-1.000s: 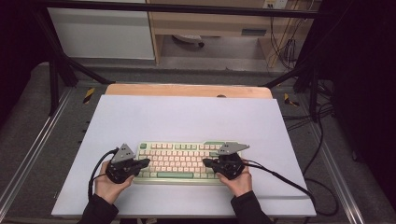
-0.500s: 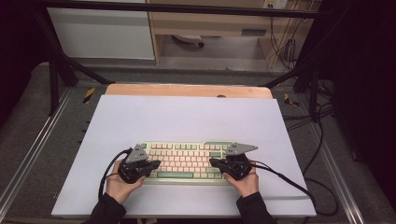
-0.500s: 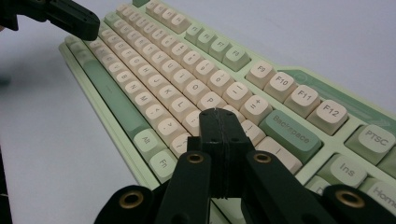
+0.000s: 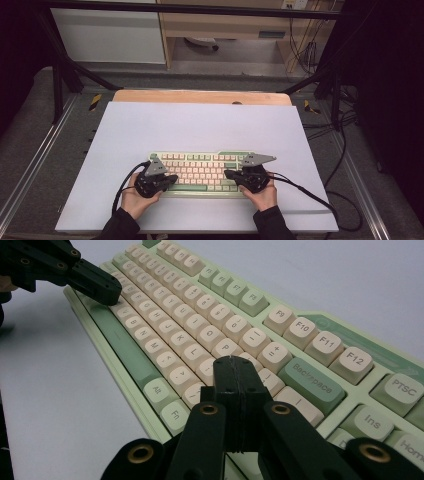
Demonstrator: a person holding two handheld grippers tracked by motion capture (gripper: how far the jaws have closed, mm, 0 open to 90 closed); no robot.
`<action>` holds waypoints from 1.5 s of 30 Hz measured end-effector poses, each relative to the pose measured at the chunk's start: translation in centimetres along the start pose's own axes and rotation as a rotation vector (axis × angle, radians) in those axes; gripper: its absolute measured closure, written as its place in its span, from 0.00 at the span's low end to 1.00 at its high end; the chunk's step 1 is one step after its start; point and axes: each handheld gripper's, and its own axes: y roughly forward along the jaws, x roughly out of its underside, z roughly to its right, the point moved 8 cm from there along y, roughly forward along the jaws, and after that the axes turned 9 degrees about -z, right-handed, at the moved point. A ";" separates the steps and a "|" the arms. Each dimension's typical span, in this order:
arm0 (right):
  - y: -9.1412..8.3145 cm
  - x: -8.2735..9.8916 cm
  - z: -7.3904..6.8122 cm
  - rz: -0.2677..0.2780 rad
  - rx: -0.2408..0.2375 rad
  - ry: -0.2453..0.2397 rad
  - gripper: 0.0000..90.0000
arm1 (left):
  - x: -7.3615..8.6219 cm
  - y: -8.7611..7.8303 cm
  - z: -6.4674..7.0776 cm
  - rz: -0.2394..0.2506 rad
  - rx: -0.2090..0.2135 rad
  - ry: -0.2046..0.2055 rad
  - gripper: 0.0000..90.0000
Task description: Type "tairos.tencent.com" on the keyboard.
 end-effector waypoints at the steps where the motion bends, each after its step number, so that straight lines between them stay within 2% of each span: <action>1: 0.0 0.0 0.0 -0.003 0.000 0.000 1.00 | 0.0 0.0 0.0 0.000 -0.001 0.002 1.00; 8: 0.1 0.0 0.0 -0.004 -0.002 0.001 1.00 | 0.2 0.2 0.0 -0.010 0.000 -0.002 1.00; 16: 0.0 -0.1 -0.1 0.005 -0.005 0.003 1.00 | -0.1 -1.1 -0.1 0.033 -0.005 0.003 1.00; 27: 0.5 -0.6 -0.4 0.011 -0.019 0.010 1.00 | 1.0 -2.5 -1.4 0.049 -0.026 -0.032 1.00; 36: 1.8 -1.8 -1.0 0.009 -0.026 0.016 1.00 | 1.5 -3.1 -2.1 0.059 -0.031 -0.049 1.00; 45: 3.8 -2.9 -1.5 -0.010 -0.024 0.027 1.00 | 1.6 -3.4 -2.4 0.067 -0.033 -0.055 1.00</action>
